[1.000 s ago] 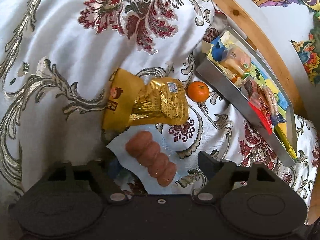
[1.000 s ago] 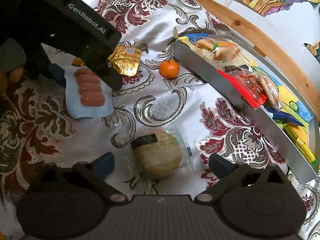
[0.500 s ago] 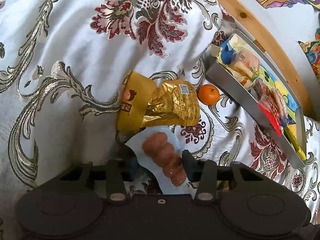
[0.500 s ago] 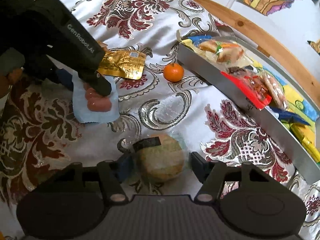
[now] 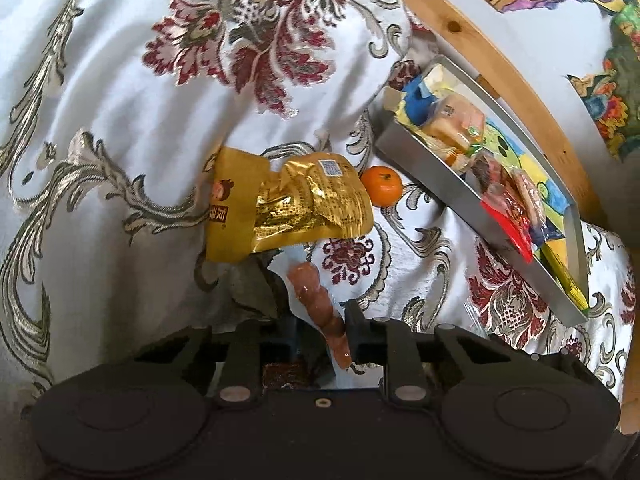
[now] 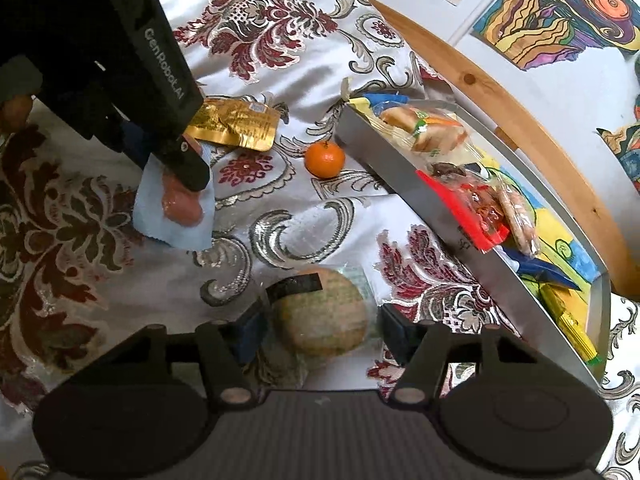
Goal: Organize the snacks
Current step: 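Lift the sausage pack with the left tool while the right tool closes on the clear-bagged round cake, then carry the sausage pack over the tray with the left tool while the right tool carries the cake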
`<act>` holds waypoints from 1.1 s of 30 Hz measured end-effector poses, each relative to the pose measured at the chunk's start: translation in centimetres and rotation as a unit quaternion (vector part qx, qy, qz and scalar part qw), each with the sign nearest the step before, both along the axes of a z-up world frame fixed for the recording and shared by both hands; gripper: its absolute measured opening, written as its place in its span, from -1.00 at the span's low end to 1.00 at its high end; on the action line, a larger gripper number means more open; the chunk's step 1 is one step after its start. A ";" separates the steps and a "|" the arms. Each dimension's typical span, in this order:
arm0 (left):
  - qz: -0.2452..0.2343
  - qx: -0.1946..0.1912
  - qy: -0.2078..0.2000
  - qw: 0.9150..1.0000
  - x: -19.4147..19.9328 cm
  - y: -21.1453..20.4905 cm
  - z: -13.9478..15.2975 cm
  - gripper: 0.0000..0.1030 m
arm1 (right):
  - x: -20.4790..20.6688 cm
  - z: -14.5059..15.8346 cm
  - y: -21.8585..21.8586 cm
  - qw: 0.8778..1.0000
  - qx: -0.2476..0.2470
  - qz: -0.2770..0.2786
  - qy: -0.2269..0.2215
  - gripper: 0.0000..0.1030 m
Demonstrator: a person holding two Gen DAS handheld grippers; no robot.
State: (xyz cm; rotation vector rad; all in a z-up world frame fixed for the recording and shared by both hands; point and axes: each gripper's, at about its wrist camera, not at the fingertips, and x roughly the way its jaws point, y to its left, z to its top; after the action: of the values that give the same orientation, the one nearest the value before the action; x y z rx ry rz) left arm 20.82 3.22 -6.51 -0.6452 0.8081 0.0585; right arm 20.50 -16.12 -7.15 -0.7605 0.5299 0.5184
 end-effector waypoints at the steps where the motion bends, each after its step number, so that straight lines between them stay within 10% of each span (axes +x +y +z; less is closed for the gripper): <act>1: -0.004 0.005 -0.004 1.000 0.0 -0.1 0.1 -0.54 | 0.0 0.0 0.0 1.000 -0.001 -0.001 -0.002 0.28; 15: -0.064 0.061 -0.074 0.993 -0.6 -2.5 2.2 -0.68 | 0.2 1.0 -0.4 0.999 0.016 -0.023 -0.035 0.28; 33: -0.091 0.025 -0.106 0.990 -1.9 -3.1 3.6 -0.64 | 0.9 5.3 -3.3 0.985 0.119 -0.096 -0.077 0.29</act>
State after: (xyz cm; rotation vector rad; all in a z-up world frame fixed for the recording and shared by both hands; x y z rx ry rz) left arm 18.94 0.10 -2.95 -0.5170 0.6538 -0.1538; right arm 21.44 -19.39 -1.81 -0.5104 0.3852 0.3334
